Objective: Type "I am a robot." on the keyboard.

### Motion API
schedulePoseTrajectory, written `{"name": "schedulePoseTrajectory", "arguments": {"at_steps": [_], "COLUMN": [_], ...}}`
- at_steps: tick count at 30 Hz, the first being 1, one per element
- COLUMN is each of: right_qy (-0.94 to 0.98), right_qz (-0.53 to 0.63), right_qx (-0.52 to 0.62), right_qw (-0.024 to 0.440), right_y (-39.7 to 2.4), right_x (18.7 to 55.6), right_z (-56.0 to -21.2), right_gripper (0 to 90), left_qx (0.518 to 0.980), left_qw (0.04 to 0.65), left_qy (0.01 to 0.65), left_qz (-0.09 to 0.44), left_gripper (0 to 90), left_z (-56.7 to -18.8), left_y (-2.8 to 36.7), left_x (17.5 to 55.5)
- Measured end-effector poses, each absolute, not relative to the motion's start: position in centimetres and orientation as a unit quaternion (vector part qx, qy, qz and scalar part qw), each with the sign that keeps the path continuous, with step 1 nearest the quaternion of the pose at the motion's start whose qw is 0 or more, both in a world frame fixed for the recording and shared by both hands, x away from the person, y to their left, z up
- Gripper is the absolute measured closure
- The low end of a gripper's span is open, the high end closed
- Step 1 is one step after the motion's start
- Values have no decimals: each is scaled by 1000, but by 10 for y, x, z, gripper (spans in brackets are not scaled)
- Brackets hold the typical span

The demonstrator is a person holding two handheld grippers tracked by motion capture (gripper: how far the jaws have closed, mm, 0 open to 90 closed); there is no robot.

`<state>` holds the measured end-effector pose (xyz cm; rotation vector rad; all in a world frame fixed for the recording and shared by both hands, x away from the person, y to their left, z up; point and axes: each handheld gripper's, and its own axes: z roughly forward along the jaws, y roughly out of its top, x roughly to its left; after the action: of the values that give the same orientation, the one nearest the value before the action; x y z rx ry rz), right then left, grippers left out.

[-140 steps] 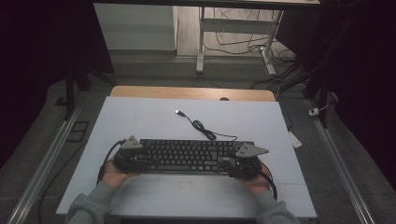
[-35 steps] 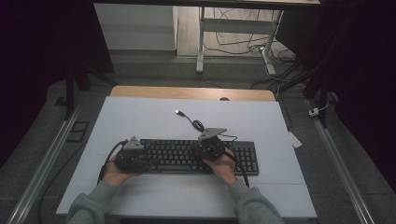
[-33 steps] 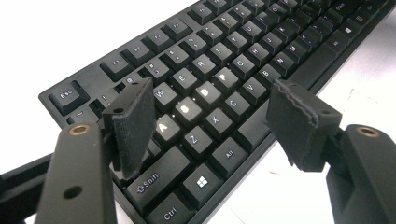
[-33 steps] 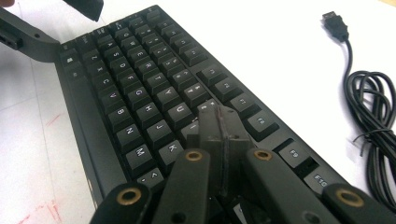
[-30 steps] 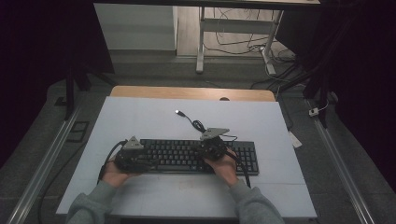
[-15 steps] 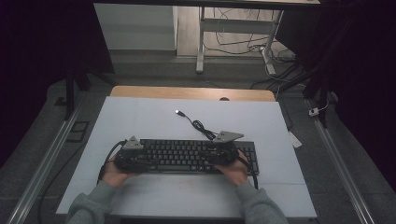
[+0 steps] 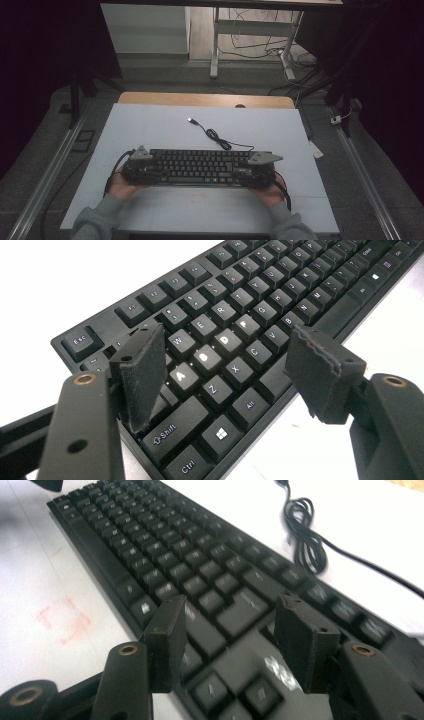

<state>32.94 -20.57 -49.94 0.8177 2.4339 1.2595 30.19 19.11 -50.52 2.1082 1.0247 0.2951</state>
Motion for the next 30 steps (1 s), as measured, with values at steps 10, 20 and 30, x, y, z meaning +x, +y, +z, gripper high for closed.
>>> {"name": "schedulePoseTrajectory", "arguments": {"at_steps": [10,20,30], "right_qy": [836,843,845], "right_qz": [434,426,423], "right_qx": [303,294,291], "right_qw": [147,145,147], "right_y": [-236,-229,-229], "right_x": [319,321,323], "right_z": [-501,-504,-505], "right_gripper": [470,467,467], "left_qx": [826,820,829], "left_qw": [379,390,402], "left_qy": [401,399,372], "left_qz": [118,127,114], "left_gripper": [326,331,472], "left_z": [-505,-500,-497], "left_y": [191,185,166], "left_x": [303,303,306]}}
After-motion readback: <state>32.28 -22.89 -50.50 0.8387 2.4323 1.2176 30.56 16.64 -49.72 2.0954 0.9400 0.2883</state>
